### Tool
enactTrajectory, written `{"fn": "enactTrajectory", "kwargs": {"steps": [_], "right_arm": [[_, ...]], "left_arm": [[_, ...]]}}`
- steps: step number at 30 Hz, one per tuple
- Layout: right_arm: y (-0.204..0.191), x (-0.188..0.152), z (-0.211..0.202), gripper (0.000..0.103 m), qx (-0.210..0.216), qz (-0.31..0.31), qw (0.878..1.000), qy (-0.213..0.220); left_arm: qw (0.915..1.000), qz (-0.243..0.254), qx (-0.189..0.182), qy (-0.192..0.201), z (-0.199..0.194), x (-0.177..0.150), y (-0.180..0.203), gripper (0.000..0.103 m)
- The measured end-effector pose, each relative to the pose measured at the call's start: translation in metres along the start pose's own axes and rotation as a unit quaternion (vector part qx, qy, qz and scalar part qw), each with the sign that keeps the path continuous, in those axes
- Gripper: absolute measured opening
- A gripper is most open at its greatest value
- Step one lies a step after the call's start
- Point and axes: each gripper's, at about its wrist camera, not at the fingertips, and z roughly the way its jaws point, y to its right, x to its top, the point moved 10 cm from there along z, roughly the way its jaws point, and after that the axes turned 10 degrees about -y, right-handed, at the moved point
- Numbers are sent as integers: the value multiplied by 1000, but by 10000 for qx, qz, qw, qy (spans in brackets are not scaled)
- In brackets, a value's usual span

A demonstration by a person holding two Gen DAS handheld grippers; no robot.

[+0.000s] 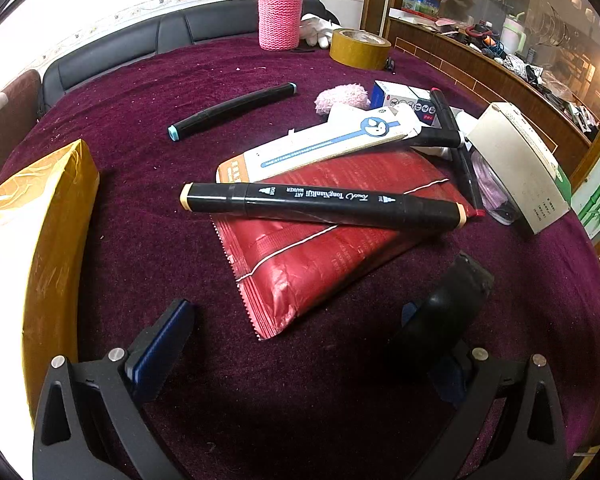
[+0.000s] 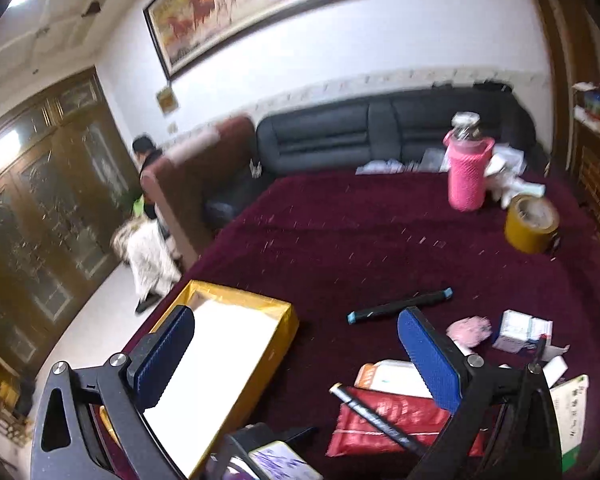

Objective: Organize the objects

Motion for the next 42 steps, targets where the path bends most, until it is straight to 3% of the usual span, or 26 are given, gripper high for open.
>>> {"fn": "enactTrajectory", "kwargs": {"steps": [6, 11, 14, 17, 22, 33, 37, 42], "right_arm": [[-27, -12, -18, 103, 333, -172, 9991, 172], [-60, -18, -45, 103, 672, -296, 9956, 579], [-75, -26, -55, 103, 889, -317, 9941, 535], [-75, -30, -67, 103, 850, -370, 9939, 603], [-52, -29, -77, 103, 762, -133, 9941, 757], [11, -57, -50, 103, 351, 176, 9982, 448], [39, -66, -49, 103, 287, 308, 9974, 577], [85, -63, -47, 103, 225, 949, 9929, 677]], "left_arm": [[10000, -8, 5, 1, 0, 0, 0, 103], [10000, -10, 6, 1, 0, 0, 0, 103], [10000, -11, 5, 1, 0, 0, 0, 103], [10000, -16, 8, 2, 0, 0, 0, 103], [10000, -24, 11, 2, 0, 0, -1, 103], [10000, -49, 23, 4, 0, 0, -1, 102], [10000, -53, 25, 4, 0, 0, -1, 102], [10000, -59, 27, 4, 0, 0, -1, 103]]}}
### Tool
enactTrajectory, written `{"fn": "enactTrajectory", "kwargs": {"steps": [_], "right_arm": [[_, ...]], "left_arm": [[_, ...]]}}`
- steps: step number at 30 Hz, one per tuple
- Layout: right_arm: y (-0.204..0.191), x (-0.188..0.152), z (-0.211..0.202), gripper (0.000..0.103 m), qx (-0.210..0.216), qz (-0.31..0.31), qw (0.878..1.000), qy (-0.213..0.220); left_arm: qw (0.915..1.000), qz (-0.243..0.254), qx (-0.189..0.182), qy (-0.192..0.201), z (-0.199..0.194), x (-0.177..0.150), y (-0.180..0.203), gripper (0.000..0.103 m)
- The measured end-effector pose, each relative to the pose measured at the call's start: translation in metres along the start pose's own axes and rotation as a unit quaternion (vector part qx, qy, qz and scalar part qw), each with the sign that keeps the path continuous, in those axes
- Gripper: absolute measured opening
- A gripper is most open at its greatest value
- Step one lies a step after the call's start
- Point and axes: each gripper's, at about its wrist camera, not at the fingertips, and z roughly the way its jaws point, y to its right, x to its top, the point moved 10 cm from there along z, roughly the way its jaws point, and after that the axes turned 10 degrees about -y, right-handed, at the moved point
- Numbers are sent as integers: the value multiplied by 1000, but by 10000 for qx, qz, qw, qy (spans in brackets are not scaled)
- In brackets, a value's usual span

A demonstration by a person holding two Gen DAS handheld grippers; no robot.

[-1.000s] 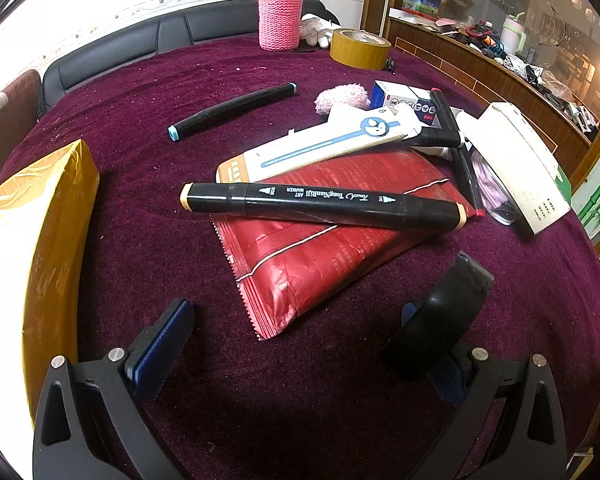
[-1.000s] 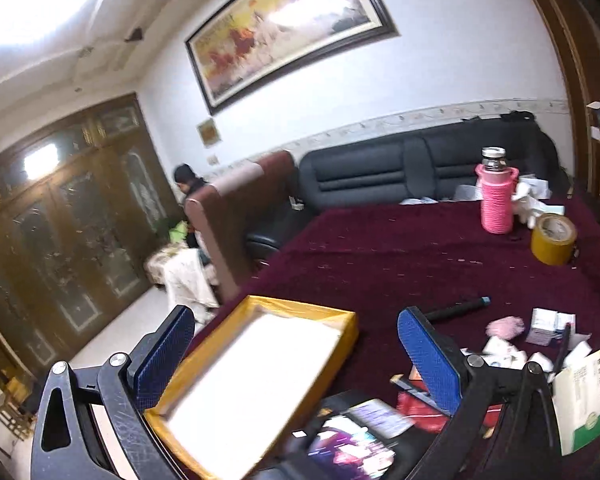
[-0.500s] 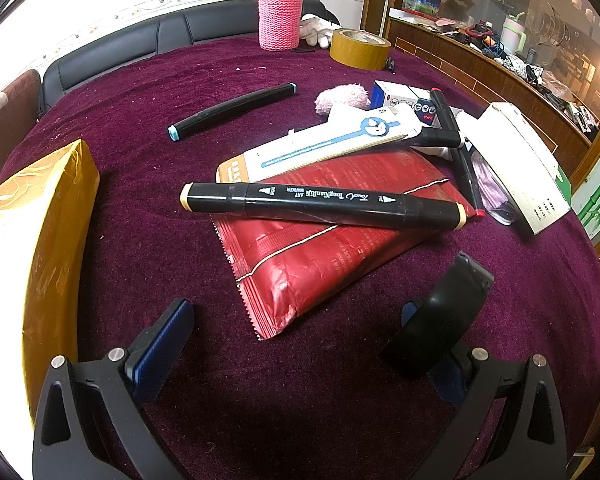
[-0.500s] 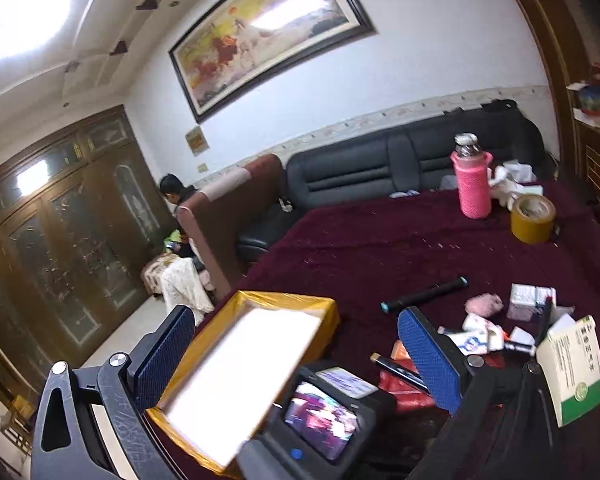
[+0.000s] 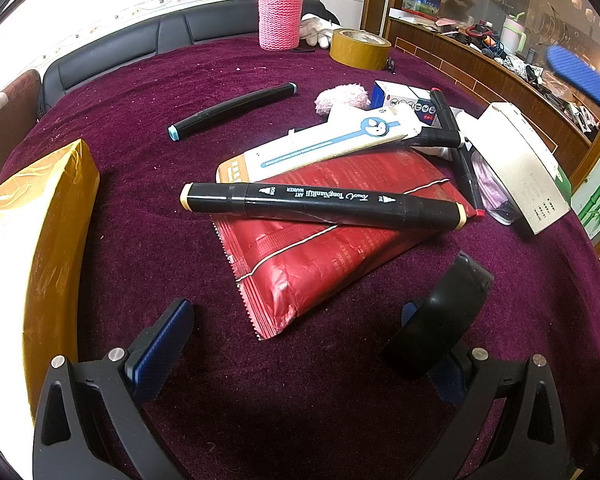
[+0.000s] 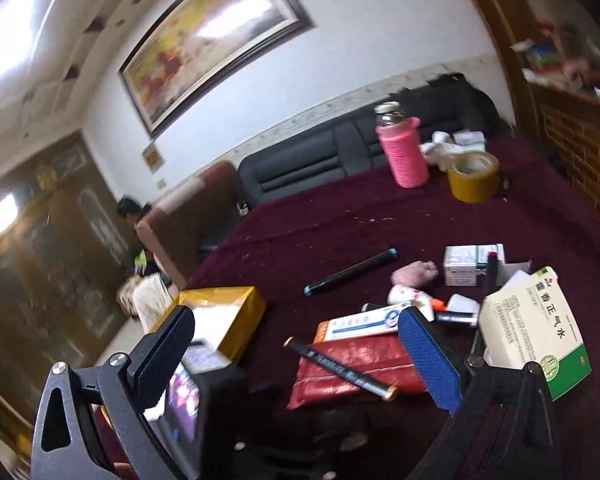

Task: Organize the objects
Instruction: 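Grasp the black tape roll with the left gripper while the right grasps a black marker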

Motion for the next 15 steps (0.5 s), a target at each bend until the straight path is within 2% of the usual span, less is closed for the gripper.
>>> {"fn": "enactTrajectory", "kwargs": {"steps": [3, 7, 9, 12, 15], "right_arm": [[23, 4, 11, 103, -342, 174, 9992, 82], [37, -7, 49, 103, -498, 356, 9975, -356], [39, -12, 62, 103, -353, 449, 9966, -587], [41, -7, 58, 103, -432, 394, 9975, -387], [47, 0, 45, 103, -854, 194, 9961, -50]], "left_arm": [[10000, -3, 1, 1, 0, 0, 0, 103], [10000, -6, 2, 2, 0, 0, 0, 102], [10000, -12, 4, 1, 0, 0, 0, 102], [10000, -54, 50, 10, 0, 0, 0, 103], [10000, -38, 6, 4, -1, 0, -1, 102]]}}
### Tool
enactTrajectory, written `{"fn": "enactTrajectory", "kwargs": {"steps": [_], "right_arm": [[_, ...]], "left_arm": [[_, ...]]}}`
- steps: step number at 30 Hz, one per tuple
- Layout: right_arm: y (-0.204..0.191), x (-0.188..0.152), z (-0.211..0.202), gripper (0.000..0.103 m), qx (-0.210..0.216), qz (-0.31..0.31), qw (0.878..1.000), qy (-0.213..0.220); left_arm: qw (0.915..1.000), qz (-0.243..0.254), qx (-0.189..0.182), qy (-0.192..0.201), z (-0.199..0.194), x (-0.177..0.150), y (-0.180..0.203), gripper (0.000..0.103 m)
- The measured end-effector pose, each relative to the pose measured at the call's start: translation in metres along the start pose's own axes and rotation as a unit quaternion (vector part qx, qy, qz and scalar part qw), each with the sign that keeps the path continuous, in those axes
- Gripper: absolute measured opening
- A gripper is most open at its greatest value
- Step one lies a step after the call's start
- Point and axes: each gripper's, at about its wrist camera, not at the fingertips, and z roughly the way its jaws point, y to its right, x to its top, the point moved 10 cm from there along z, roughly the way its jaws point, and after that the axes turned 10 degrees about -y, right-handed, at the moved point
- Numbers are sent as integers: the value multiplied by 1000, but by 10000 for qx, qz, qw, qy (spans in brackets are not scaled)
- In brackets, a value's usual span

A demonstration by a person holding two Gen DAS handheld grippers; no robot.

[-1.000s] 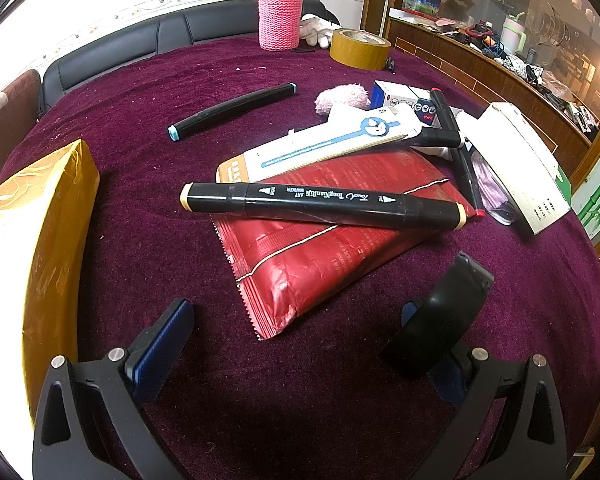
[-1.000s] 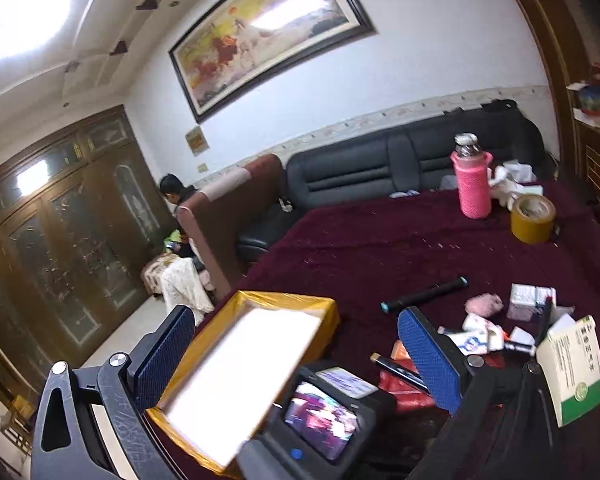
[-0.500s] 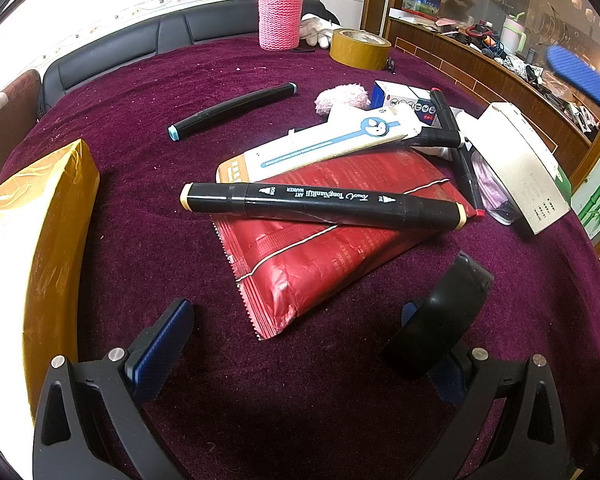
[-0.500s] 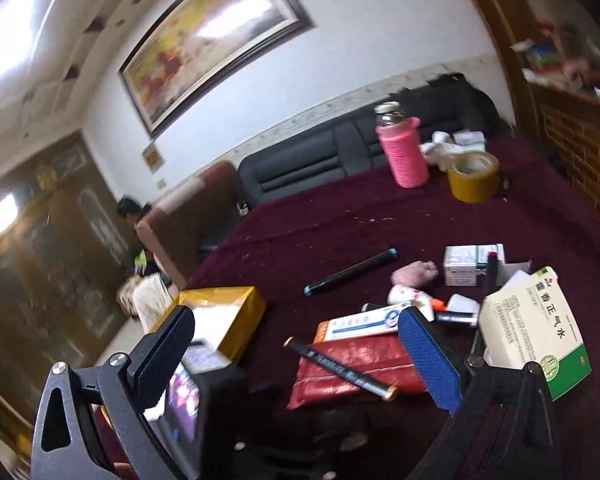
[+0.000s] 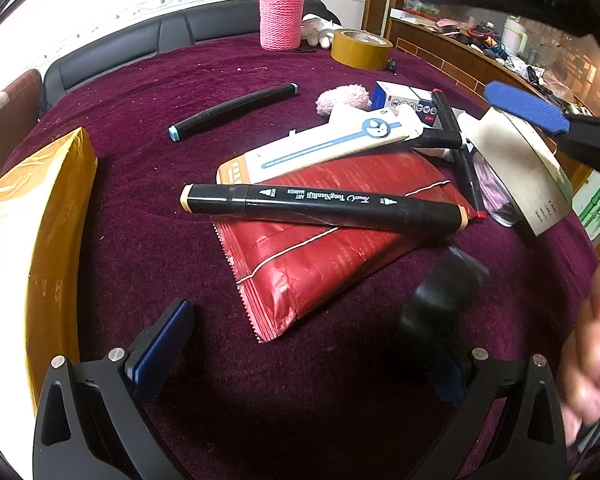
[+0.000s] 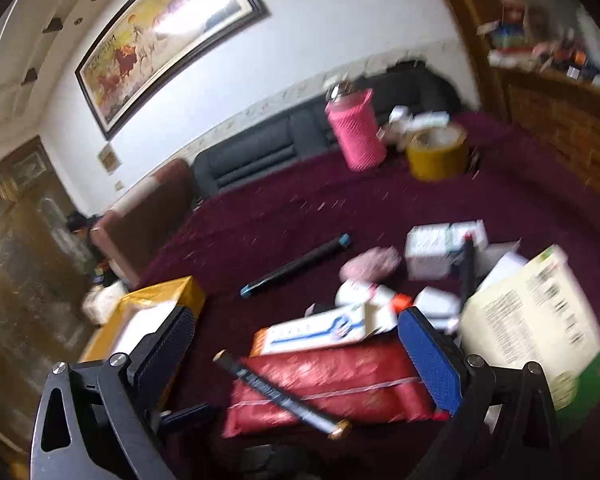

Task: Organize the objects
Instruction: 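Grasp the black tape roll with the left gripper while the right grasps a black marker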

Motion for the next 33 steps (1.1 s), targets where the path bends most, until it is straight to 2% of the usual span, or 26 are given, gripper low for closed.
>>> {"fn": "enactTrajectory", "kwargs": {"steps": [4, 9, 12, 13, 14, 17, 18, 19, 21, 24, 25, 27, 30, 33], "right_arm": [[4, 7, -18, 103, -329, -33, 9994, 139], [5, 3, -58, 103, -402, 78, 9991, 117], [1, 0, -86, 103, -600, -160, 9979, 188], [0, -2, -95, 103, -659, -261, 9972, 231], [-1, -4, -104, 103, -713, -358, 9965, 261], [2, -14, -130, 103, -828, -546, 9943, 386], [6, -18, -139, 103, -877, -584, 9935, 441], [10, -21, -142, 103, -916, -577, 9931, 451], [21, -29, -147, 103, -905, -417, 9943, 385], [37, -35, -146, 103, -791, -129, 9966, 190], [39, -37, -144, 103, -775, -105, 9969, 116], [42, -39, -135, 103, -779, -120, 9969, -78], [40, -38, -123, 103, -747, -119, 9968, -252], [29, -36, -106, 103, -662, -295, 9962, -473]], "left_arm": [[10000, -24, 26, -4, 0, 1, 0, 103], [10000, -28, 37, -11, -2, 0, -1, 103], [9999, -56, 109, -11, -4, -1, -2, 101], [9999, -48, 155, 45, -7, -1, -2, 92], [9998, -26, 176, 91, -10, -2, 0, 78], [9988, 235, 384, 187, -19, -5, 12, 69], [9984, 346, 412, 197, -20, -7, 18, 63], [9979, 424, 420, 238, -21, -7, 24, 53], [9962, 569, 606, 265, -23, -7, 30, 52], [9956, 707, 553, 264, -22, -7, 40, 39], [9954, 755, 527, 268, -23, -6, 42, 13], [9970, 686, 292, 197, -22, -7, 43, 10], [9982, 543, 128, 220, -30, -10, 37, 7], [9985, 189, -348, 377, -56, -17, 22, 7]]}}
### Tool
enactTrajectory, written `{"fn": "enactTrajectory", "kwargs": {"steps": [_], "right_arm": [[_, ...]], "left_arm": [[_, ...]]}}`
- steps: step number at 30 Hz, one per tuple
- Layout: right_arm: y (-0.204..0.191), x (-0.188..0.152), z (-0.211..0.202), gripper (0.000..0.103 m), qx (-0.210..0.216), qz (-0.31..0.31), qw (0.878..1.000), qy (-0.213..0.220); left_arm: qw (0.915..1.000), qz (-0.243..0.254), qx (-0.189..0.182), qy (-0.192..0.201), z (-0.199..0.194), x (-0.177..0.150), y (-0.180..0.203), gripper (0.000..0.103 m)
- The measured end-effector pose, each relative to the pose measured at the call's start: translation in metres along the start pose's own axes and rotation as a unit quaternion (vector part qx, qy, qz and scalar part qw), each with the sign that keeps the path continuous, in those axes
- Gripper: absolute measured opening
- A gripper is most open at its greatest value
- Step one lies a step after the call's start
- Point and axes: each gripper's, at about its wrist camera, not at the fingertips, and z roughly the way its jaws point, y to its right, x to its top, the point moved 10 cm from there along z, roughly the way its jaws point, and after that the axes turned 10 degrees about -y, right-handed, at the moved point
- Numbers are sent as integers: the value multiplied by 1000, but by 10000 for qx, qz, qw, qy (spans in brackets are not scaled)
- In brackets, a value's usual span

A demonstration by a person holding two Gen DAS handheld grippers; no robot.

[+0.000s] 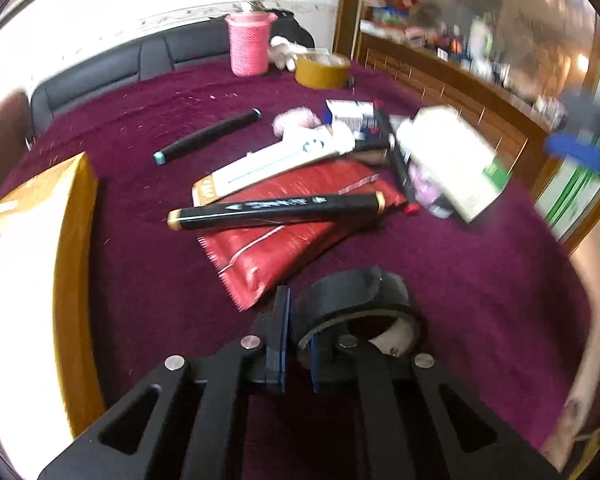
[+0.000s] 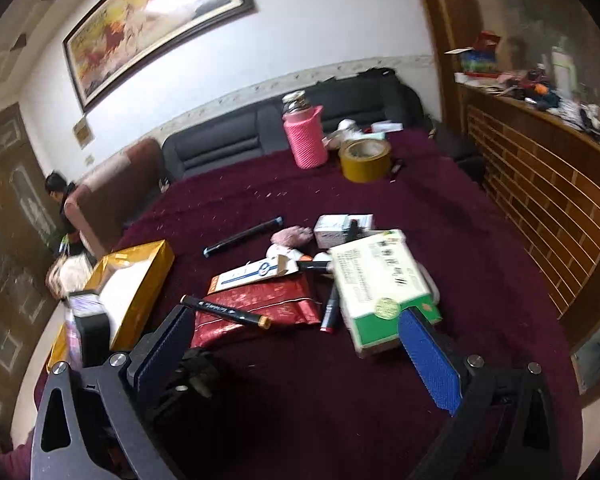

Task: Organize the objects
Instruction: 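Grasp the black tape roll with the left gripper while the right grasps a black marker, then carry tape roll and marker into the gold-rimmed tray and open both grippers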

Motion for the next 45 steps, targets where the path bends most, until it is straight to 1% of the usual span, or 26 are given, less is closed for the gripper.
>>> {"fn": "enactTrajectory", "kwargs": {"steps": [3, 5, 6, 8, 10, 11, 12, 15, 16, 17, 18, 19, 20, 21, 25, 28, 30, 32, 33, 35, 36, 39, 40, 42, 44, 45], "right_arm": [[-28, 1, 30, 103, 211, -434, 9979, -429], [-48, -3, 54, 103, 285, -818, 9934, -745], [-58, -4, 71, 103, 220, -1074, 9898, -907], [-70, -5, 96, 102, 36, -1458, 9837, -1048], [-82, -3, 114, 95, -77, -1808, 9772, -1106], [-89, -4, 123, 92, -48, -1968, 9733, -1181], [-98, -6, 135, 87, 11, -2154, 9675, -1326], [-113, -14, 161, 79, 114, -2453, 9548, -1677], [-113, -16, 168, 64, 43, -2506, 9517, -1771], [-112, -18, 175, 54, -34, -2532, 9493, -1863], [-109, -20, 180, 48, -127, -2526, 9476, -1954], [-109, -17, 179, 29, -108, -2486, 9500, -1886], [-109, -16, 175, 18, 13, -2332, 9534, -1916], [-107, -15, 173, 16, 79, -2213, 9553, -1956], [-109, -11, 160, 16, 411, -1851, 9636, -1886], [-112, -2, 141, 16, 860, -1489, 9693, -1755], [-120, 6, 127, 16, 1191, -1295, 9704, -1654], [-135, 15, 115, 16, 1593, -1155, 9674, -1591], [-149, 20, 110, 16, 1846, -1109, 9633, -1600], [-171, 27, 107, 17, 2194, -1039, 9560, -1646], [-184, 30, 108, 17, 2367, -1008, 9510, -1712], [-225, 35, 125, 17, 2707, -898, 9380, -1971], [-237, 35, 132, 17, 2794, -840, 9339, -2067], [-262, 35, 156, 17, 2883, -680, 9267, -2312], [-276, 34, 178, 17, 2746, -655, 9285, -2413], [-285, 34, 195, 17, 2566, -670, 9324, -2457]], "left_arm": [[9992, -251, -135, 291, -36, -12, -20, 8], [9977, -458, -196, 464, -61, -23, -37, 8], [9967, -554, -229, 554, -72, -28, -46, 8], [9946, -749, -225, 686, -92, -36, -66, 8], [9931, -894, -191, 735, -105, -42, -83, 8], [9927, -949, -144, 735, -108, -44, -91, 8], [9924, -998, -98, 719, -110, -47, -98, 8], [9911, -1138, -15, 684, -114, -49, -116, 8], [9908, -1170, 20, 673, -114, -49, -122, 8], [9904, -1207, 67, 670, -114, -49, -126, 8], [9899, -1247, 91, 667, -114, -48, -130, 8], [9893, -1293, 94, 664, -114, -47, -135, 8], [9888, -1331, 95, 670, -115, -47, -137, 8], [9883, -1367, 94, 676, -117, -46, -140, 8], [9865, -1448, 77, 766, -129, -40, -146, 8], [9860, -1457, 75, 805, -141, -35, -152, 8], [9861, -1472, 133, 762, -146, -28, -159, 8], [9867, -1448, 273, 686, -145, -24, -170, 8], [9868, -1444, 386, 623, -141, -18, -179, 8], [9868, -1495, 406, 466, -130, -12, -194, 8], [9863, -1556, 398, 377, -122, -8, -202, 8], [9842, -1659, 606, 138, -92, 3, -232, 8], [9824, -1740, 684, 42, -79, 5, -243, 8], [9793, -1917, 641, -130, -59, 9, -259, 8], [9767, -2006, 721, -236, -42, 13, -274, 8], [9758, -2026, 771, -283, -35, 15, -280, 8]]}}
